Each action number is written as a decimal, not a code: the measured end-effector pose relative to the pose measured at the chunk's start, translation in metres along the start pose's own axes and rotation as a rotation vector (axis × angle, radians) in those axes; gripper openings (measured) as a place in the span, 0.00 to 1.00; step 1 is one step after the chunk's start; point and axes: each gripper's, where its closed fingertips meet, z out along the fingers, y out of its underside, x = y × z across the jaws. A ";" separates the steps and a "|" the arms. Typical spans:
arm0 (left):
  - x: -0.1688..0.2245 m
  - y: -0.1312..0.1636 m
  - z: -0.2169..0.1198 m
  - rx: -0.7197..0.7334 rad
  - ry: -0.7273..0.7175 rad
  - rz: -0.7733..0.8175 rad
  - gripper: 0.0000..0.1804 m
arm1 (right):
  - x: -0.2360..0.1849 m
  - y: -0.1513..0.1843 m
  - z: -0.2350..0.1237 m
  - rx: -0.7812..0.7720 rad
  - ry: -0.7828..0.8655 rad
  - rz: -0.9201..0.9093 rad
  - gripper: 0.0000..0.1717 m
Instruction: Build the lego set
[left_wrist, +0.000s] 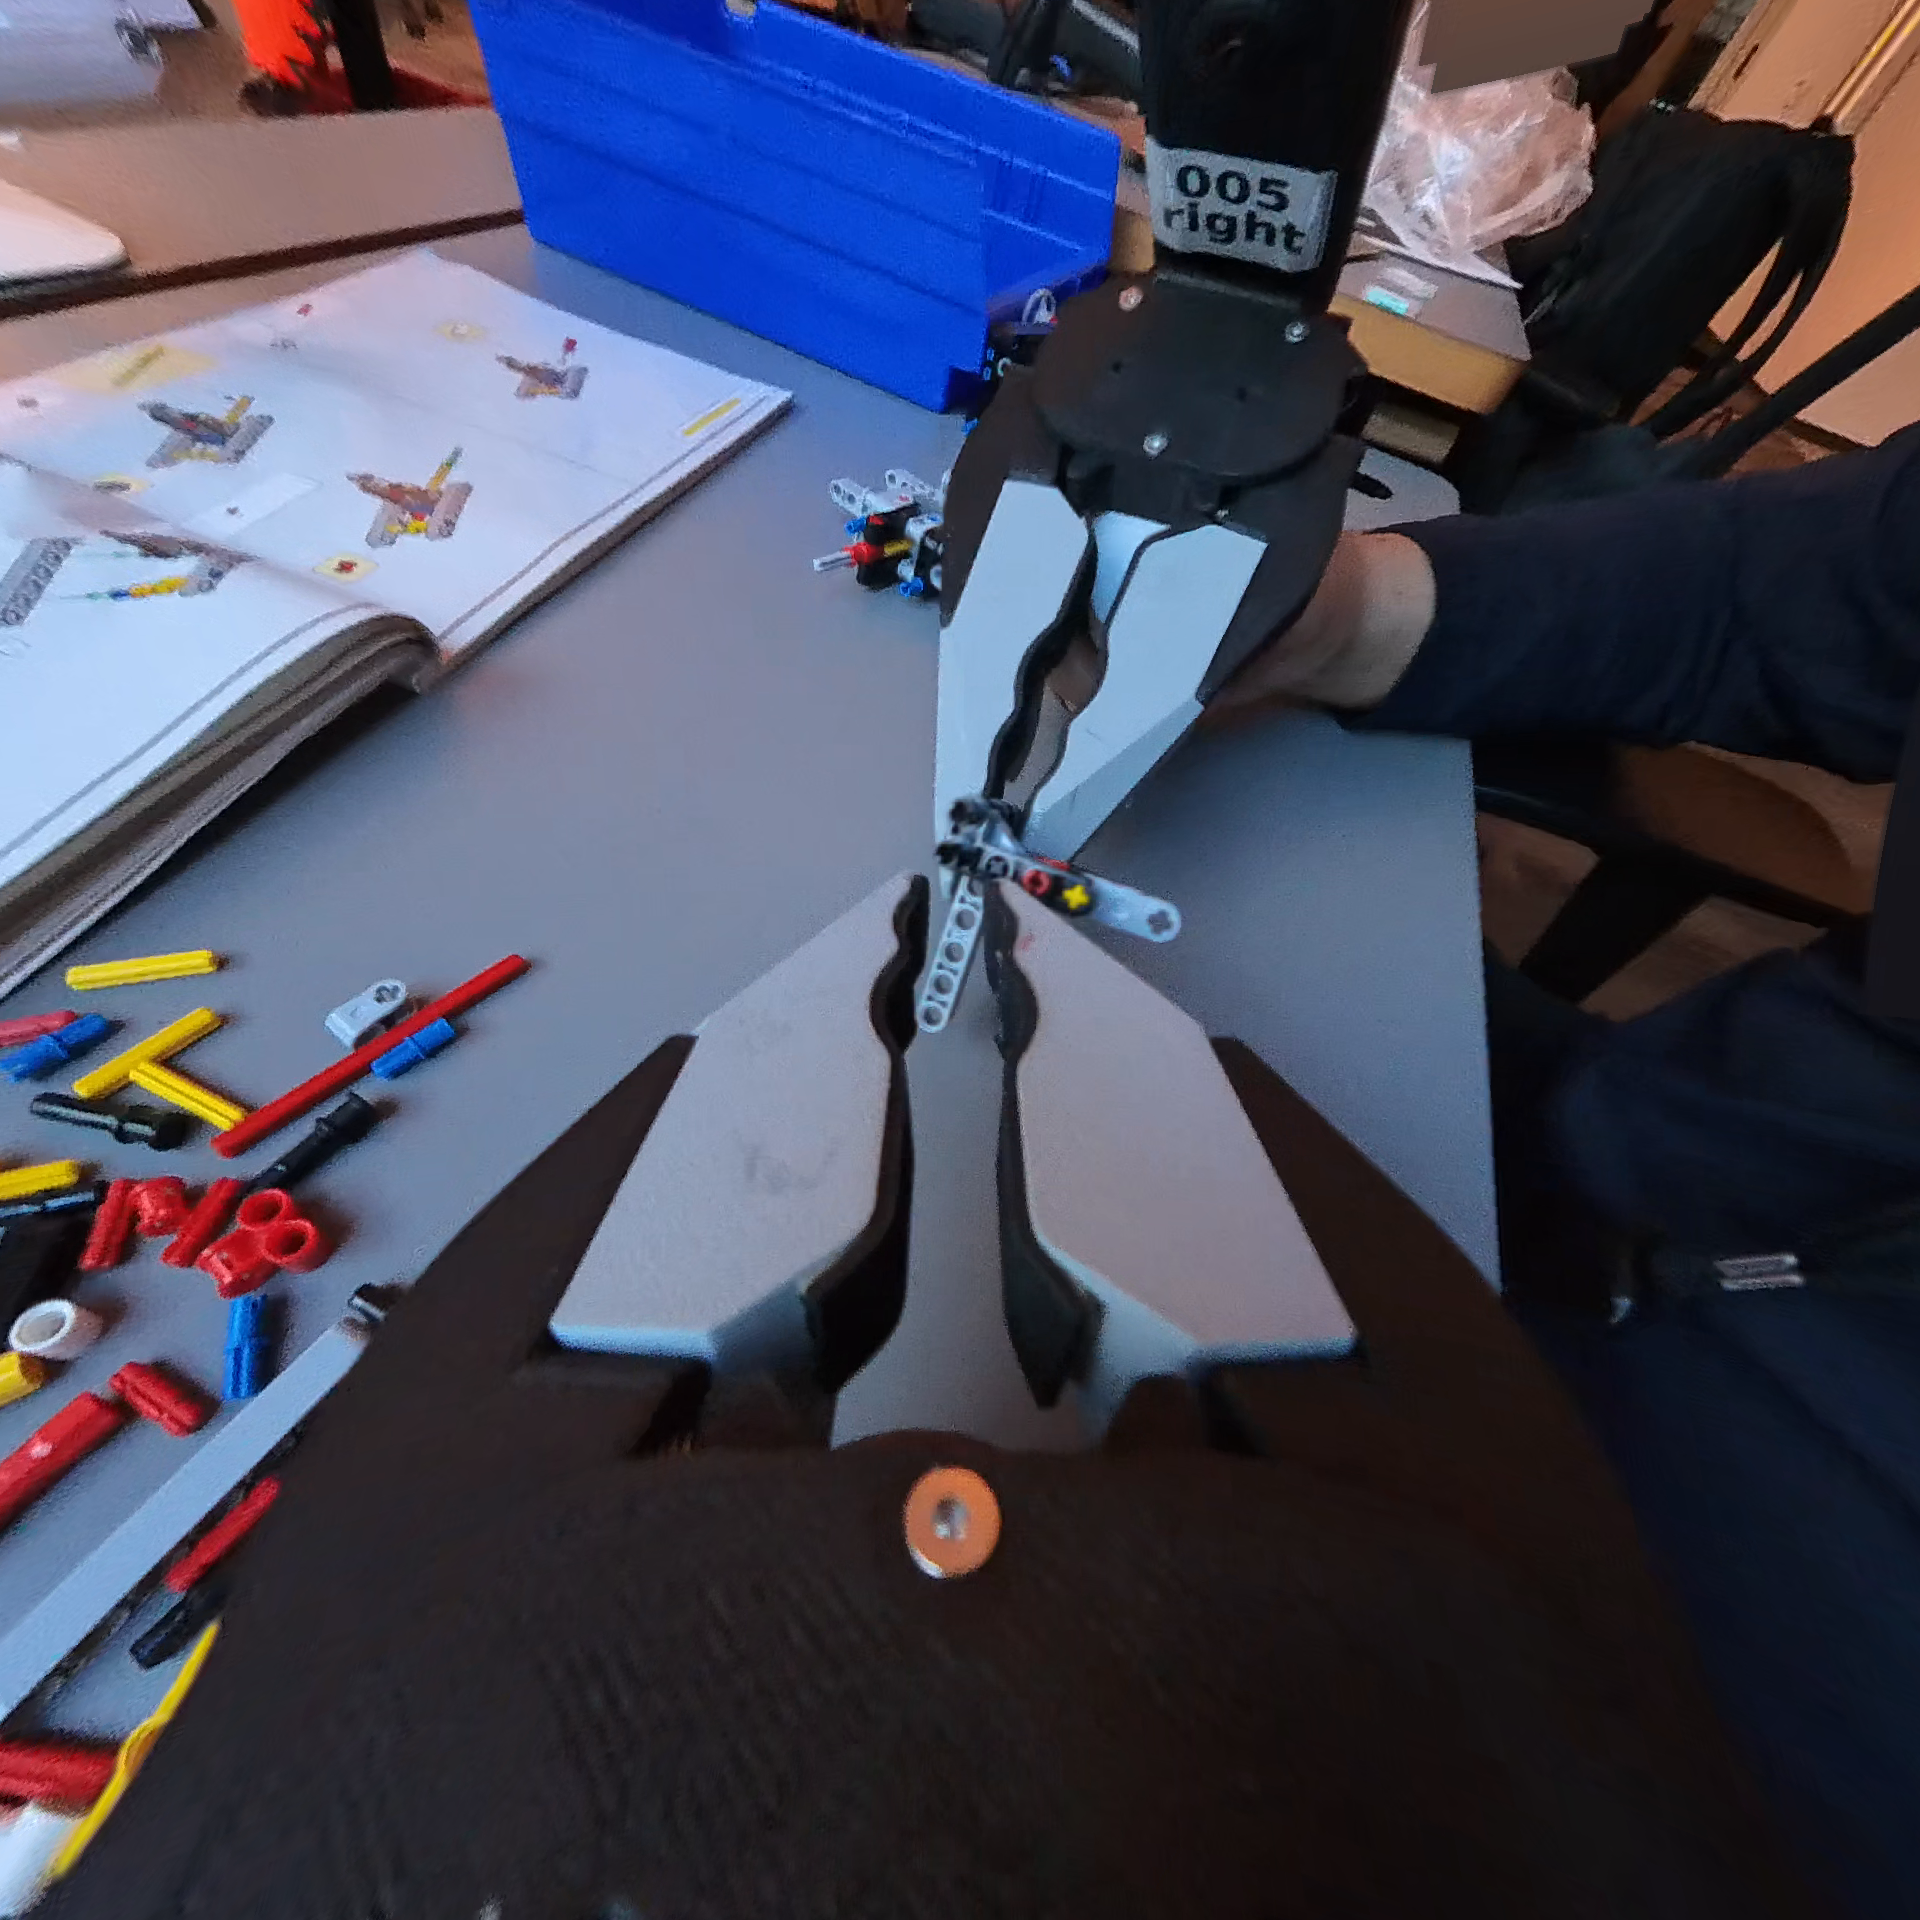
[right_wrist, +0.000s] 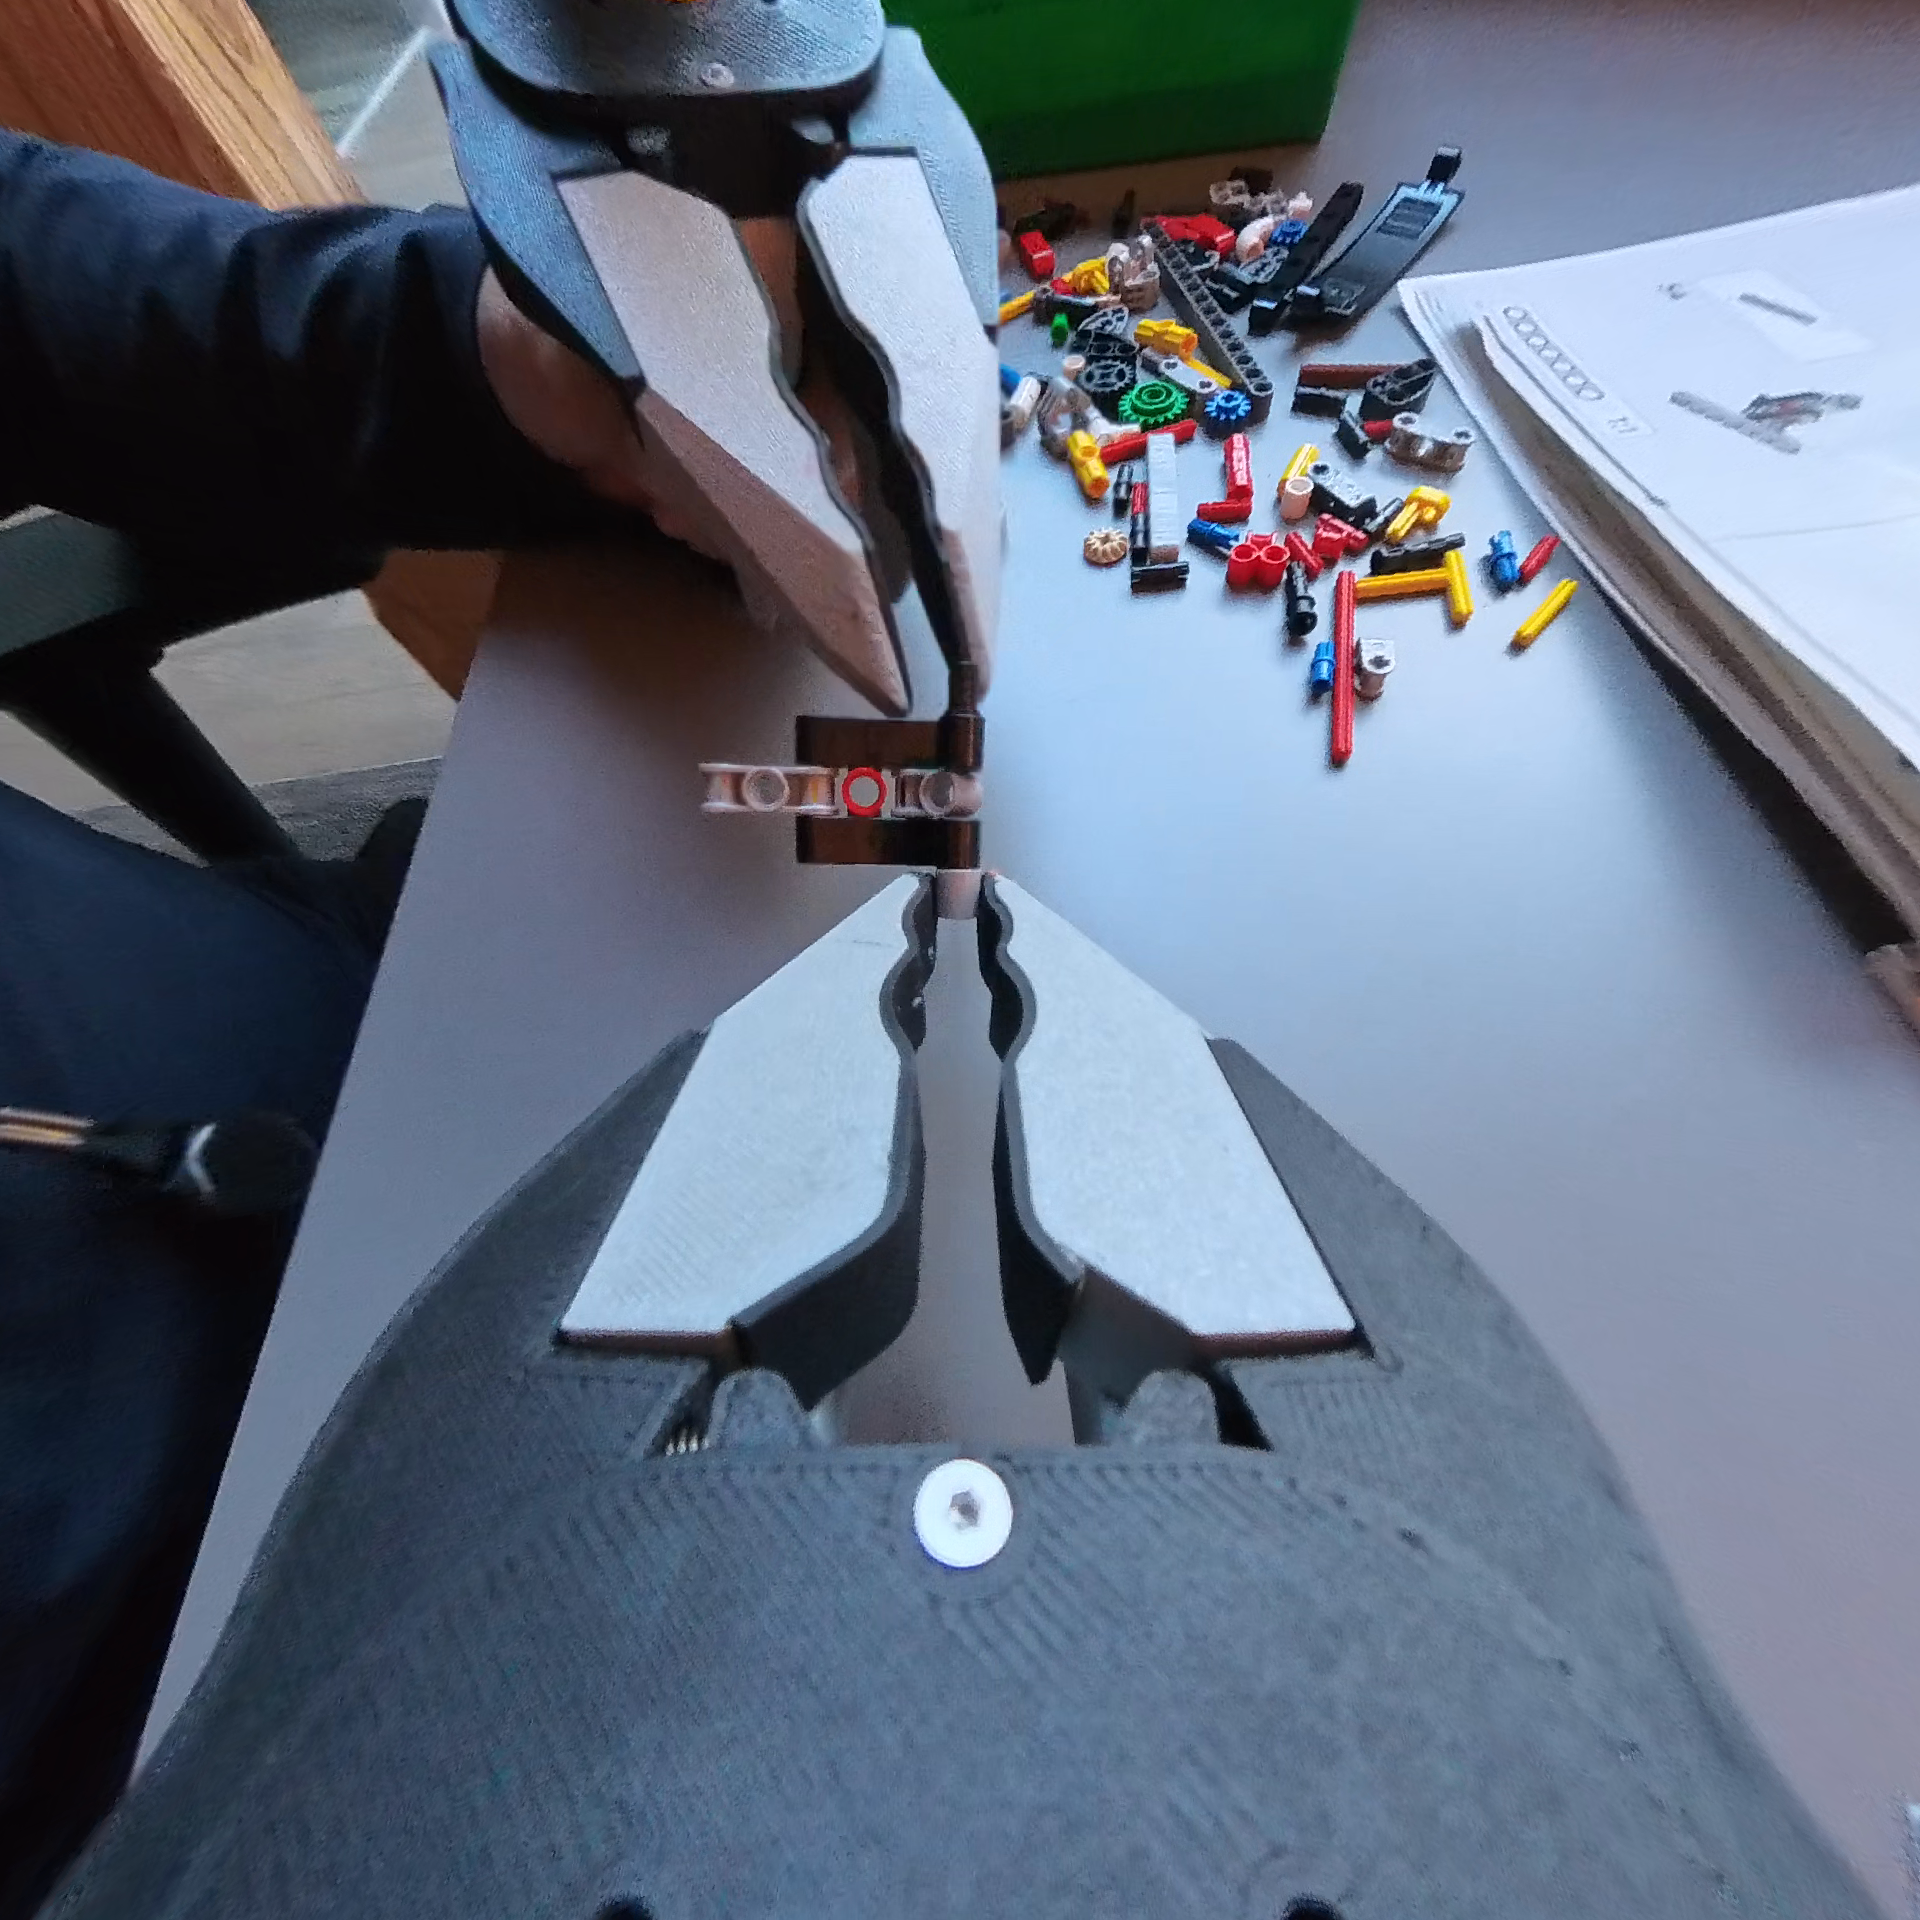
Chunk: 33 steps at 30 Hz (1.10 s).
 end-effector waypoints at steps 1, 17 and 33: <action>0.000 0.001 0.001 -0.012 0.016 -0.018 0.04 | 0.001 0.000 0.001 -0.006 -0.002 0.008 0.02; -0.018 -0.005 -0.001 0.018 -0.124 0.045 0.21 | 0.032 -0.026 -0.015 0.195 0.062 0.140 0.02; -0.020 0.011 0.017 -0.154 -0.380 0.486 0.04 | 0.011 -0.032 -0.010 0.241 -0.066 0.310 0.02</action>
